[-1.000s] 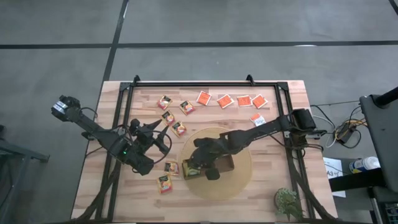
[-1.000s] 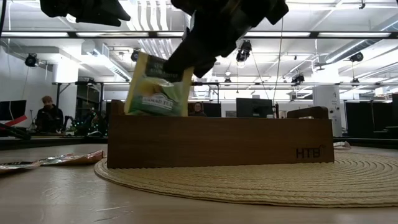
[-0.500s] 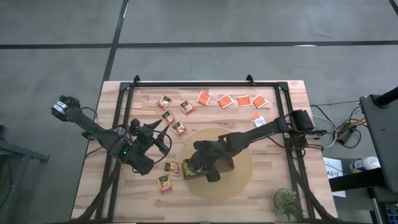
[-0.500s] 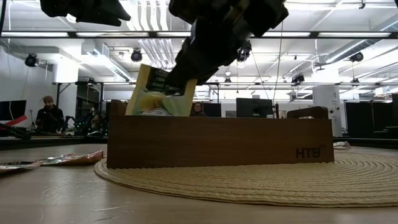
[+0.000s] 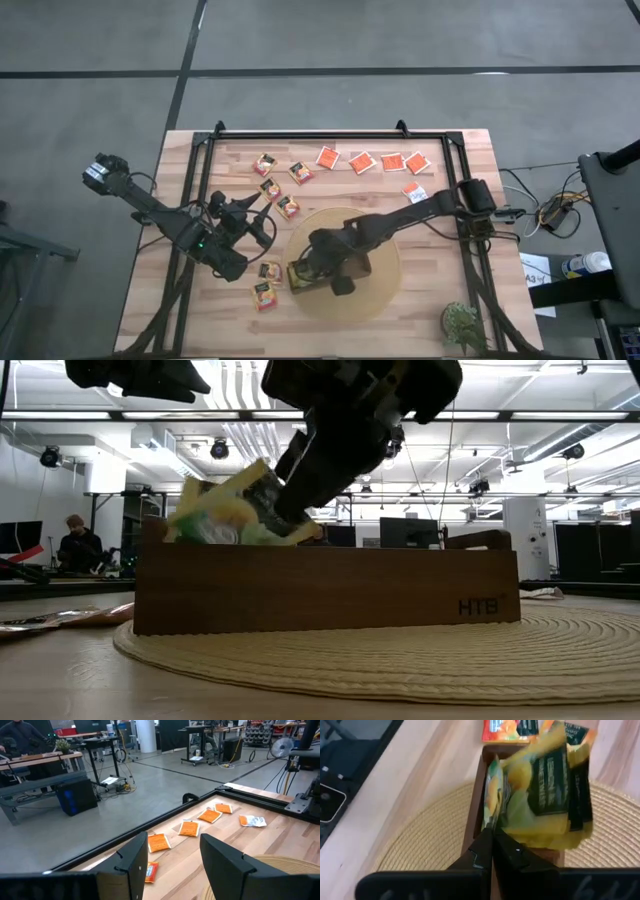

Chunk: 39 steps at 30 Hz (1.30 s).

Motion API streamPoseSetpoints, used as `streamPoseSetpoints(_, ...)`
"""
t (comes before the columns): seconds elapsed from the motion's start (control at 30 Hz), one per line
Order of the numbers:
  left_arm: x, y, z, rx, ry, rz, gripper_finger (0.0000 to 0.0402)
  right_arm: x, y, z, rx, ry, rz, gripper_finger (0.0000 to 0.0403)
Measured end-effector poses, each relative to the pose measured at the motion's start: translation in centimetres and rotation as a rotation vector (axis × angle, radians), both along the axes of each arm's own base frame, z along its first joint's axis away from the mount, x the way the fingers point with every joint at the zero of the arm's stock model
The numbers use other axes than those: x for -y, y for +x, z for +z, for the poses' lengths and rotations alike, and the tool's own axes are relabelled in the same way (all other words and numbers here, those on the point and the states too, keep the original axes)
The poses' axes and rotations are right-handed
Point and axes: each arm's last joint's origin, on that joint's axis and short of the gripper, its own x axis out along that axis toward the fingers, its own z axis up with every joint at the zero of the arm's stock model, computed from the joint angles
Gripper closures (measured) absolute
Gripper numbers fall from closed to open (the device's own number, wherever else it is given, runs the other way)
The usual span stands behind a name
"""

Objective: Pick & Place Tea
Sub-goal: Put the green tea bag into the left section of the wooden organizer

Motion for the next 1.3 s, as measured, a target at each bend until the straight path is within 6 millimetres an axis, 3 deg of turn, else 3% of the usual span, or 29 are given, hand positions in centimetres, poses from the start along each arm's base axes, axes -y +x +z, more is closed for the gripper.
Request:
streamPoseSetpoints(0.53, 0.0, 0.0, 0.0, 0.001, -0.001, -0.001, 0.0227, 0.1, 0.0, 0.5, 0.027, -0.016, -0.012, 0.0394)
streamPoseSetpoints(0.87, 0.0, 0.0, 0.0, -0.004, -0.009, -0.008, 0.0227, 0.1, -0.1, 2.5, 0.039, -0.015, -0.016, 0.0394)
streamPoseSetpoints(1.3, 0.1, 0.1, 0.0, -0.02, -0.016, -0.023, 0.0227, 0.4, -0.1, 2.4, 0.059, -0.115, -0.045, 0.0393)
